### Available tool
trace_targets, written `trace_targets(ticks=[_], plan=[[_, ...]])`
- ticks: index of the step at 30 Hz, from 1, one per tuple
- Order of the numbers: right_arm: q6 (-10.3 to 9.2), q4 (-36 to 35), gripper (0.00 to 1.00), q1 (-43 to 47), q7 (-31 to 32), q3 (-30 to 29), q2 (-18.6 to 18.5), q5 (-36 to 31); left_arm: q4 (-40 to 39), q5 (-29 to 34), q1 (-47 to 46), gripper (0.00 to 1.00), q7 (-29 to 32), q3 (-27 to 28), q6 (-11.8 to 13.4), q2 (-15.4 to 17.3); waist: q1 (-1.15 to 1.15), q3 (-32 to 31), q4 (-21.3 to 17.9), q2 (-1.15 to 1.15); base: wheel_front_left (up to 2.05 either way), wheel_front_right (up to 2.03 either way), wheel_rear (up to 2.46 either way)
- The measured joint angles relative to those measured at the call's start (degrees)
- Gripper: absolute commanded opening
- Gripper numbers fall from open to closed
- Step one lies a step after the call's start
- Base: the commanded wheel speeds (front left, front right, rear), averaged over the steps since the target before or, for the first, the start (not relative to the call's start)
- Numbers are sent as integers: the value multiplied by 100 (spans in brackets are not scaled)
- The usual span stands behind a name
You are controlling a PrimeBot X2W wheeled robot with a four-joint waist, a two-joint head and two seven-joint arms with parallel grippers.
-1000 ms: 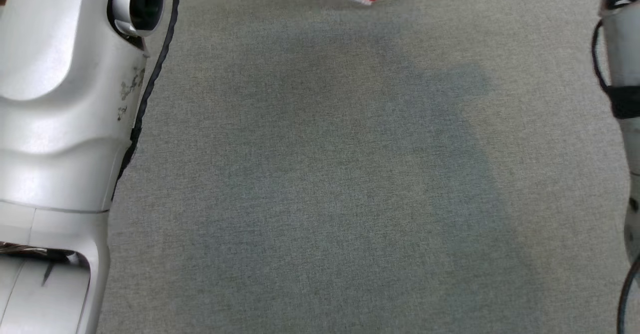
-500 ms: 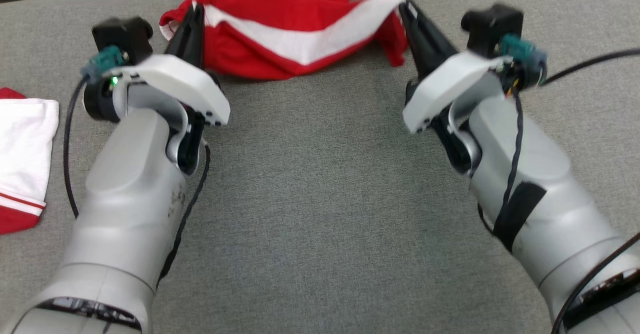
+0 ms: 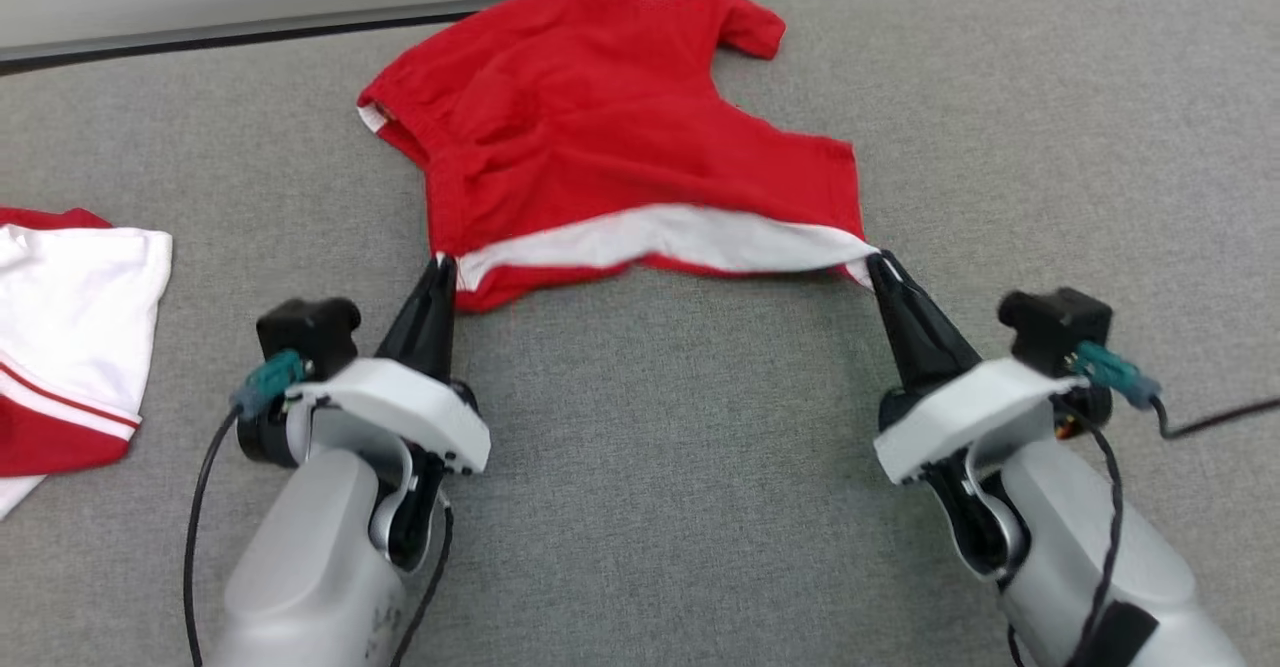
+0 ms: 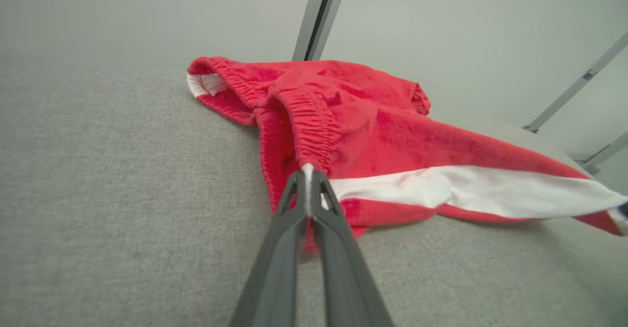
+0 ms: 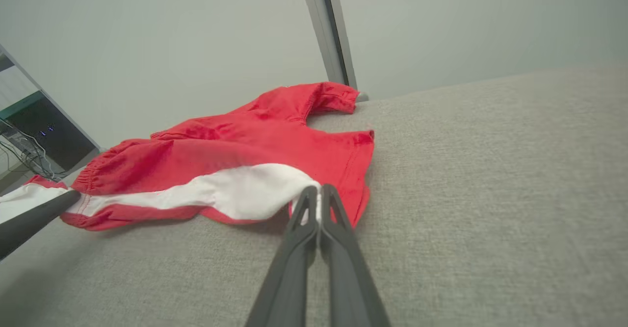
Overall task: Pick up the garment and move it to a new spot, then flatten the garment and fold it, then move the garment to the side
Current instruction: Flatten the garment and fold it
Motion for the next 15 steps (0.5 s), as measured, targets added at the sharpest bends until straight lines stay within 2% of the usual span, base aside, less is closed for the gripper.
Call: trace_targets(ticks=[3, 10, 15], plan=[[0, -603, 0, 732, -2, -399, -179, -200, -523, 78, 644, 0, -1, 168, 0, -2, 0, -201, 22, 0, 0, 0, 0], [0, -1711, 0, 2454, 0, -847, -401, -502, -1456, 305, 1923, 0, 0, 179, -10, 53, 0, -763, 101, 0, 0, 0, 0], [0, -2513, 0, 3580, 506, -1213, -443, -725, -2237, 333, 2912, 0, 140, 156, 140, 221, 0, -1156, 87, 0, 0, 0, 0]])
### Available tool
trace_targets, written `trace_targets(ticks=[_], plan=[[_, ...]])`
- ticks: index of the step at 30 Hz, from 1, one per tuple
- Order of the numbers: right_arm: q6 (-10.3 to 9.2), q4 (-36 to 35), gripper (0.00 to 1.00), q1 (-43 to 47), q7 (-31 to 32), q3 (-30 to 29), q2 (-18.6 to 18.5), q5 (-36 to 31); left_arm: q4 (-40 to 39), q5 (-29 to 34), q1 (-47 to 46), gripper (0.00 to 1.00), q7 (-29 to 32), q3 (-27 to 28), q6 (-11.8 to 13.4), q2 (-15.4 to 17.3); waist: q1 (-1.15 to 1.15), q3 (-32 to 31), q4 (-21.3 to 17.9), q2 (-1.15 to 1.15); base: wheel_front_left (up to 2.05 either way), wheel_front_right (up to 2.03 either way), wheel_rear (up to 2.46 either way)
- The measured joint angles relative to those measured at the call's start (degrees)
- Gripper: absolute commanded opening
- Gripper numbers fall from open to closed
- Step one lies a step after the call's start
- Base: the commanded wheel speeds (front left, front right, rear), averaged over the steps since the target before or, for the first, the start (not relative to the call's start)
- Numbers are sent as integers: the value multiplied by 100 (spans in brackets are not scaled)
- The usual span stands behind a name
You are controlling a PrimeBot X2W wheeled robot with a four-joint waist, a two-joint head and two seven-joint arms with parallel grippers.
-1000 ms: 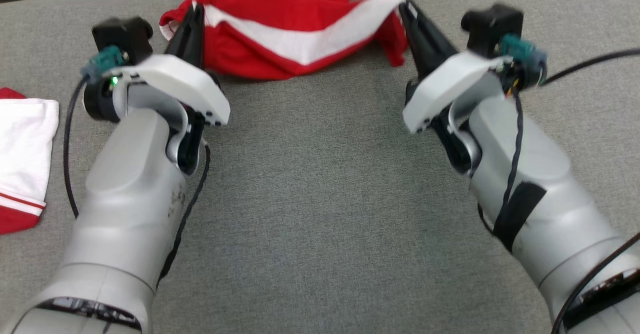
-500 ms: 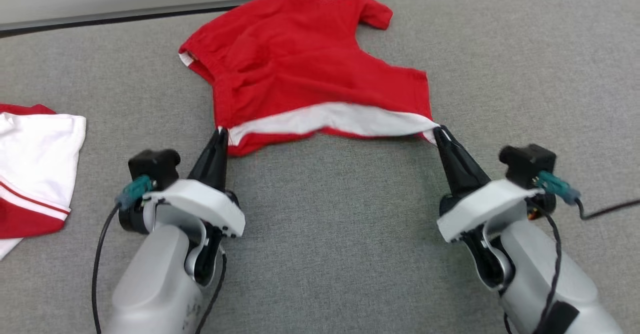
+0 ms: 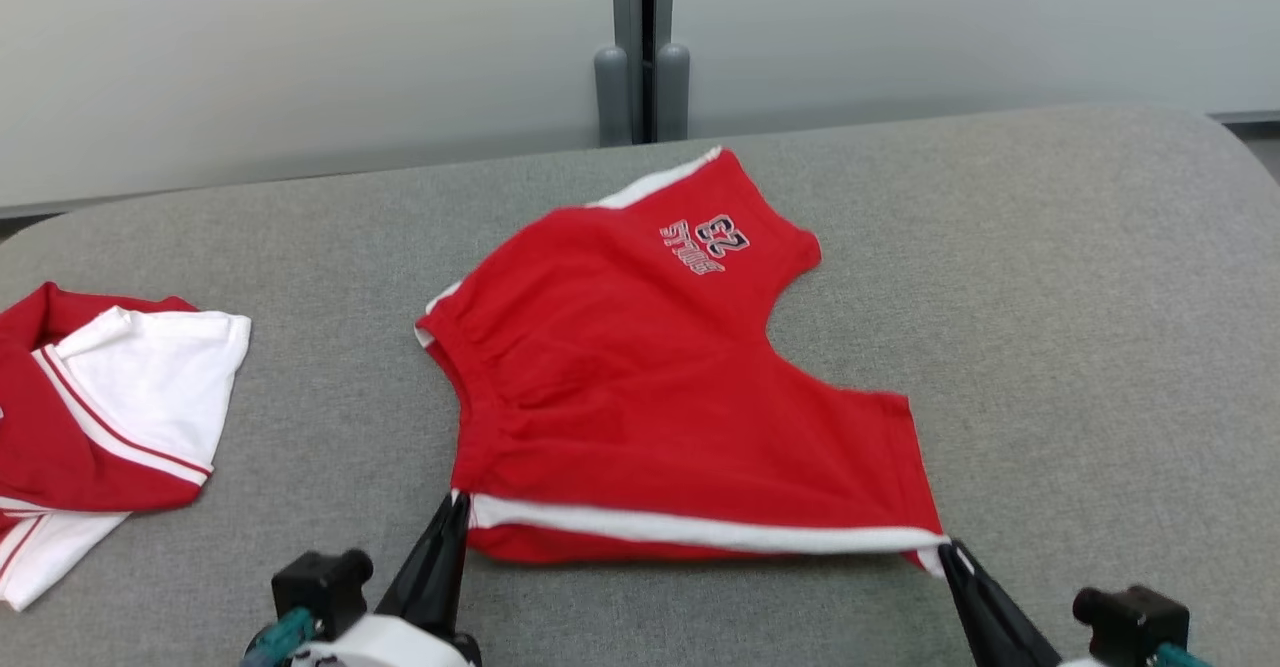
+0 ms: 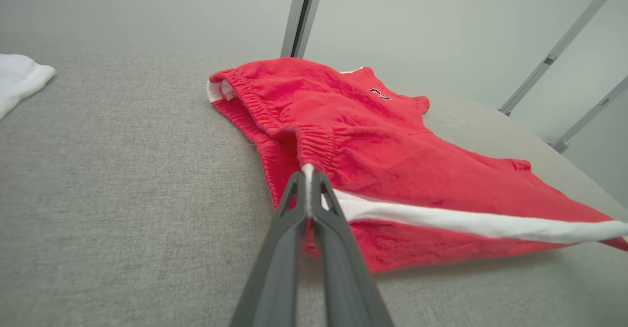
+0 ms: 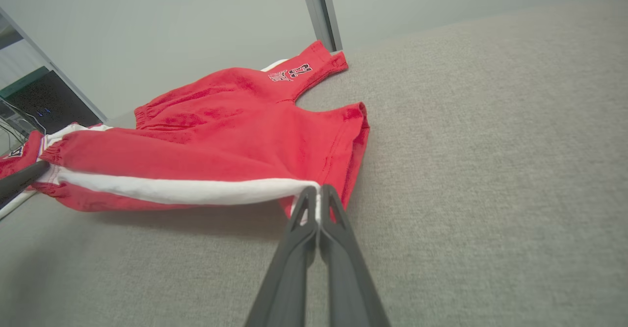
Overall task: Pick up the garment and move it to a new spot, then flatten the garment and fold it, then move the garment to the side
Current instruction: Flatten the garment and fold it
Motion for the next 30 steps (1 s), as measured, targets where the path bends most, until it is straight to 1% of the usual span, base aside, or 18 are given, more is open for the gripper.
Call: trace_targets(ticks=[6, 9, 10, 13, 17, 21, 24, 28, 30], plan=[[0, -1279, 0, 1358, 971, -419, 43, -322, -1506, -21, 1241, 0, 721, -51, 390, 256, 0, -370, 22, 0, 0, 0, 0], [0, -1904, 0, 1835, 1464, -505, -4, -493, -2247, -108, 1777, 0, 1091, -23, 636, 349, 0, -467, 21, 0, 0, 0, 0], [0, -2236, 0, 2082, 1713, -580, -1, -559, -2669, -108, 2048, 0, 1289, -24, 750, 448, 0, -511, 9, 0, 0, 0, 0], [0, -2560, 0, 2238, 1961, -731, 1, -587, -3065, -100, 2219, 0, 1539, -46, 862, 528, 0, -574, 9, 0, 0, 0, 0], [0, -2772, 0, 2236, 2102, -926, -11, -617, -3198, -130, 2240, 0, 1669, -68, 888, 525, 0, -606, 43, 0, 0, 0, 0], [0, -2753, 0, 2057, 2051, -1128, 55, -615, -3162, -160, 2040, 0, 1691, -75, 891, 488, 0, -544, 129, 0, 0, 0, 0], [1, -2574, 0, 1593, 1915, -1267, 89, -601, -2973, -207, 1652, 0, 1644, -36, 832, 447, 0, -398, 206, 0, 0, 0, 0], [1, -2219, 0, 698, 1794, -1235, 47, -583, -2696, -258, 1154, 0, 1604, -12, 755, 366, 0, -116, 299, 0, 0, 0, 0], [1, -1985, 0, 194, 1757, -1172, -46, -503, -2557, -288, 855, 0, 1602, -7, 682, 330, 0, 52, 361, 0, 0, 0, 0]])
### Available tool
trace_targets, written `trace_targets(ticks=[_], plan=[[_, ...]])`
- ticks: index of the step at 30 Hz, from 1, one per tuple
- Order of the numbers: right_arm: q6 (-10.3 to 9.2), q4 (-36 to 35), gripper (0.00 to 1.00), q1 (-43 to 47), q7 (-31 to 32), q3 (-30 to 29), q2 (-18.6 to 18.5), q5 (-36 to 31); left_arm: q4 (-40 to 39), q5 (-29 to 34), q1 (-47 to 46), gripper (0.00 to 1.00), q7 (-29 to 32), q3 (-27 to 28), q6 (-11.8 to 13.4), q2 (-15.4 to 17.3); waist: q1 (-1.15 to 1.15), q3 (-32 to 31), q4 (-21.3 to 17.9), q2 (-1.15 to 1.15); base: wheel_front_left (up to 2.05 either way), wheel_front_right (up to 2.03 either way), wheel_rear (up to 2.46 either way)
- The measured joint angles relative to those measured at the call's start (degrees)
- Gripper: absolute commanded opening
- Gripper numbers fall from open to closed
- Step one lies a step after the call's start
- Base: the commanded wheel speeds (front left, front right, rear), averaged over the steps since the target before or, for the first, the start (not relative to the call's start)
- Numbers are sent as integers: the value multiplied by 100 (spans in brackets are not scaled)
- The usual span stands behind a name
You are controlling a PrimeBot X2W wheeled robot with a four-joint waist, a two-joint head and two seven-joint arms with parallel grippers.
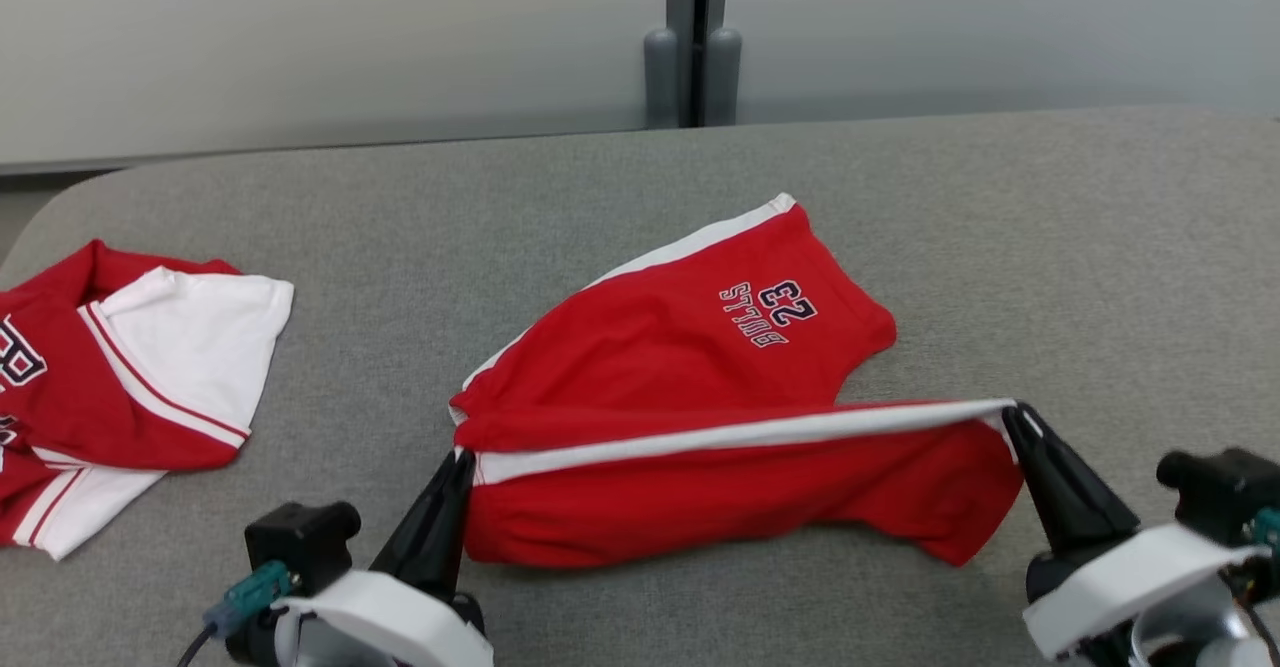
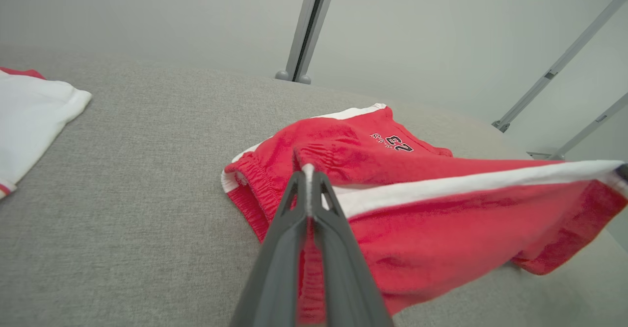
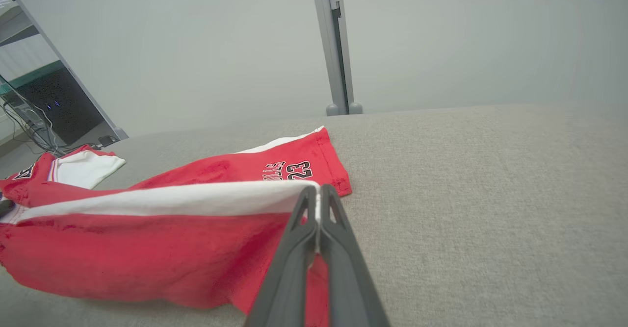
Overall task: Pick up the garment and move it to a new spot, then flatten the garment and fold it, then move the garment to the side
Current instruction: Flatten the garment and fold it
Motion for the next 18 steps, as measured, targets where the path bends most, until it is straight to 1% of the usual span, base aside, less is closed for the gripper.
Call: trace_targets(ticks=[2, 7, 10, 13, 18], plan=[[0, 289, 0, -470, 15, 100, -136, 98, 156, -127, -297, 0, -5, -4, -96, -79, 0, 181, 70, 0, 0, 0, 0], [0, 851, 0, -1764, -59, 303, -449, 280, 560, -172, -1091, 0, -138, -48, -324, -179, 0, 728, 262, 0, 0, 0, 0], [0, 1232, 0, -2546, -116, 557, -648, 358, 795, -174, -1538, 0, -277, -79, -386, -250, 0, 1078, 377, 0, 0, 0, 0], [-1, 1685, 0, -3289, -186, 924, -826, 505, 1006, -216, -1906, 0, -407, -168, -468, -359, 0, 1398, 500, 0, 0, 0, 0], [-1, 2594, 0, -4287, -413, 1568, -1003, 811, 1358, -224, -2359, 0, -688, -274, -492, -439, 0, 1789, 694, 0, 0, 0, 0]])
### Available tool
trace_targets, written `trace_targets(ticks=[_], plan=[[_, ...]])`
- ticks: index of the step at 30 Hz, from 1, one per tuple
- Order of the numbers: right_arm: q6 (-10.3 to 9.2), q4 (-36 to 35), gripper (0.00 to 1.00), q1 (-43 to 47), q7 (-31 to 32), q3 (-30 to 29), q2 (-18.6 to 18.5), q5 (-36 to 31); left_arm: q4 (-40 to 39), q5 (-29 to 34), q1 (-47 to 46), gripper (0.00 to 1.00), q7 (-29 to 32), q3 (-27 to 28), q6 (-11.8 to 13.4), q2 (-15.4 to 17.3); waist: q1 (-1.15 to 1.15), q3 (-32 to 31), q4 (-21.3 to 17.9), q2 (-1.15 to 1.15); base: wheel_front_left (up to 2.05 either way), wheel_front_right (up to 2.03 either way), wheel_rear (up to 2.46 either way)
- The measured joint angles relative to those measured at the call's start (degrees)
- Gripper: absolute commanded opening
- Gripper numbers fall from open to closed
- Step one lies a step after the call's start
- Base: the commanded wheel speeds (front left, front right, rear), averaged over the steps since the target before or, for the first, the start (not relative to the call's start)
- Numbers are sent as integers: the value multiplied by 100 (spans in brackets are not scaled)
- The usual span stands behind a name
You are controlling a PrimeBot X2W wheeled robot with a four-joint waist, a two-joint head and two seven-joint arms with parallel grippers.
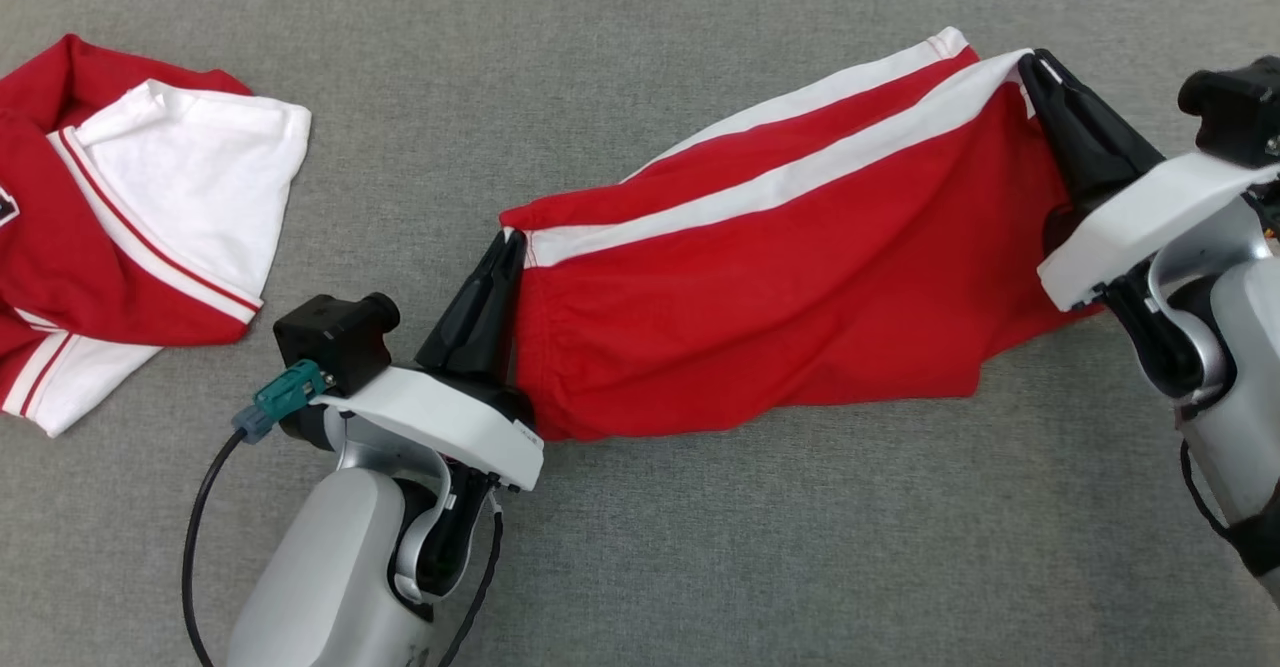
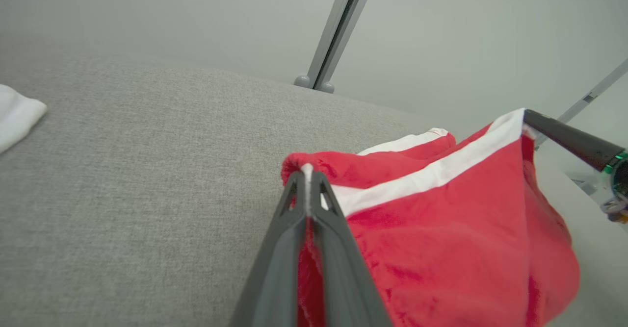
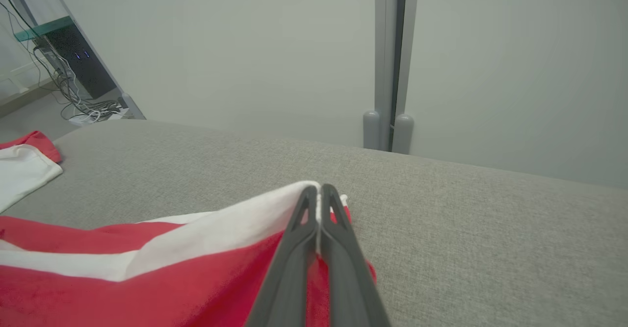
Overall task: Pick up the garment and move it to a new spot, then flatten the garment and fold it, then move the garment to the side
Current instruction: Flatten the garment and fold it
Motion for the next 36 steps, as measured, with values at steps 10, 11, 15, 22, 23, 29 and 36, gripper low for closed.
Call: trace_targets(ticks=[10, 11, 15, 22, 23, 29, 36], plan=[[0, 1293, 0, -1017, -465, 1009, -83, 522, 408, -85, -269, 0, -478, -97, 147, -85, 0, 263, 210, 0, 0, 0, 0], [0, 1400, 3, -1089, -523, 1091, -88, 576, 444, -98, -282, 0, -513, -107, 156, -86, 0, 276, 216, 0, 0, 0, 0], [0, 1711, 93, -1282, -880, 1376, -68, 773, 559, -163, -357, 19, -630, -87, 200, -91, 0, 286, 199, 0, 0, 0, 0], [0, 2049, 100, -1313, -1669, 1621, -11, 911, 695, -209, -336, 100, -749, -74, 307, -96, 0, 145, 129, 0, 0, 0, 0], [0, 2067, 100, -1273, -1730, 1574, -2, 911, 697, -193, -309, 100, -780, -63, 334, -91, 0, 101, 119, 0, 0, 0, 0], [0, 1567, 100, -633, -1845, 880, 71, 619, 408, 23, -79, 100, -1018, 274, 499, 22, 0, -168, -7, 0, 0, 0, 0], [0, 415, 100, 552, -1851, -502, 326, -446, -234, 813, 137, 100, -1044, 794, 712, 259, 0, -456, -261, 0, 0, 0, 0]])
